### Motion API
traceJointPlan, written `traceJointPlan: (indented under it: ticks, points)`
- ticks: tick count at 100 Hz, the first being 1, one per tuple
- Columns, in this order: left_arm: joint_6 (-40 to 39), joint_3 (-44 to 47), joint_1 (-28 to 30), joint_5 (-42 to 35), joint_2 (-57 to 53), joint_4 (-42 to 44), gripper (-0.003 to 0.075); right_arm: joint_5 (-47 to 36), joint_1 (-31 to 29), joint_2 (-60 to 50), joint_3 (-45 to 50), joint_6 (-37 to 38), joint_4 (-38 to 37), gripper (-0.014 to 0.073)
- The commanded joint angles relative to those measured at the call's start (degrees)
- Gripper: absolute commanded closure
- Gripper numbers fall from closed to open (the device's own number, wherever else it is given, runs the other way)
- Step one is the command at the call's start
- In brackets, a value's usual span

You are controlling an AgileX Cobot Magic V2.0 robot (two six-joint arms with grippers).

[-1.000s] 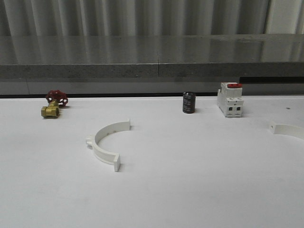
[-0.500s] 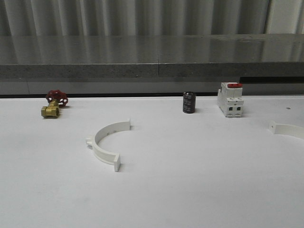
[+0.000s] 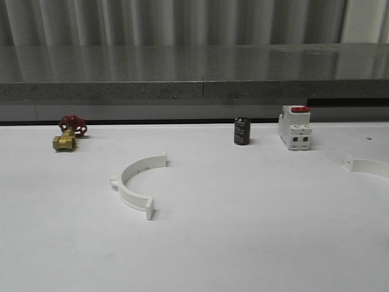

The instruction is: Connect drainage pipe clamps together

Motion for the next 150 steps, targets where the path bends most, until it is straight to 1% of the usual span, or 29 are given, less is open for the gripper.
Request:
traceJointPlan:
  ticks: [1, 9, 19, 29, 68, 87, 102, 107, 112, 127, 128, 133, 141, 150]
  points:
    - [0.01, -1.72, 0.05, -4.06, 0.06, -0.31, 0.074, 0.46, -1.4, 2.08, -4.66, 0.04, -0.01, 0.0085]
    - [0.01, -1.72, 0.05, -4.06, 0.06, -0.31, 0.074, 5.16, -3.01, 5.45, -7.65, 0.04, -0.01, 0.0085]
    - [0.01, -1.72, 0.05, -4.06, 0.06, -0.31, 0.074, 8.46, -5.04, 10.16, -10.93, 0.04, -0.01, 0.0085]
    - [0.01, -1.72, 0.05, -4.06, 0.06, -0.31, 0.074, 8.6, -5.89, 14.44, -13.43, -0.33, -0.01, 0.0085]
    - [0.01, -1.72, 0.05, -4.06, 0.06, -0.31, 0.074, 8.45, -6.01, 28.63, -20.11, -2.67, -0.2, 0.0085]
    - [0.01, -1.72, 0.05, -4.06, 0.06, -0.31, 0.074, 8.31, -6.07, 31.51, -20.8, -2.67, -0.39, 0.0085]
    - [0.01, -1.72, 0.05, -4.06, 0.06, -0.31, 0.074, 10.6, -6.07, 32.09, -20.8, -2.67, -0.39, 0.0092]
    - [0.01, -1.72, 0.05, -4.06, 0.06, -0.31, 0.074, 11.32, -6.07, 32.09, -20.8, -2.67, -0.39, 0.0116]
    - [0.01, -1.72, 0.05, -4.06, 0.06, -0.31, 0.074, 11.66, -6.07, 32.09, -20.8, -2.67, -0.39, 0.0158]
    - [0.01, -1.72, 0.05, -4.06, 0.06, -0.31, 0.074, 11.54, -6.07, 32.09, -20.8, -2.62, -0.39, 0.0356]
    - [0.01, -1.72, 0.05, -4.06, 0.06, -0.31, 0.074, 11.54, -6.07, 32.09, -20.8, -2.62, -0.39, 0.0356]
    - [0.01, -1.72, 0.05, -4.06, 0.06, -0.31, 0.074, 11.6, -6.07, 32.09, -20.8, -2.62, -0.39, 0.0419]
    - [0.01, -1.72, 0.05, -4.06, 0.06, -0.31, 0.074, 11.79, -6.07, 32.09, -20.8, -2.62, -0.39, 0.0473]
    - [0.01, -1.72, 0.05, -4.06, 0.06, -0.31, 0.074, 11.79, -6.07, 32.09, -20.8, -2.62, -0.39, 0.0505]
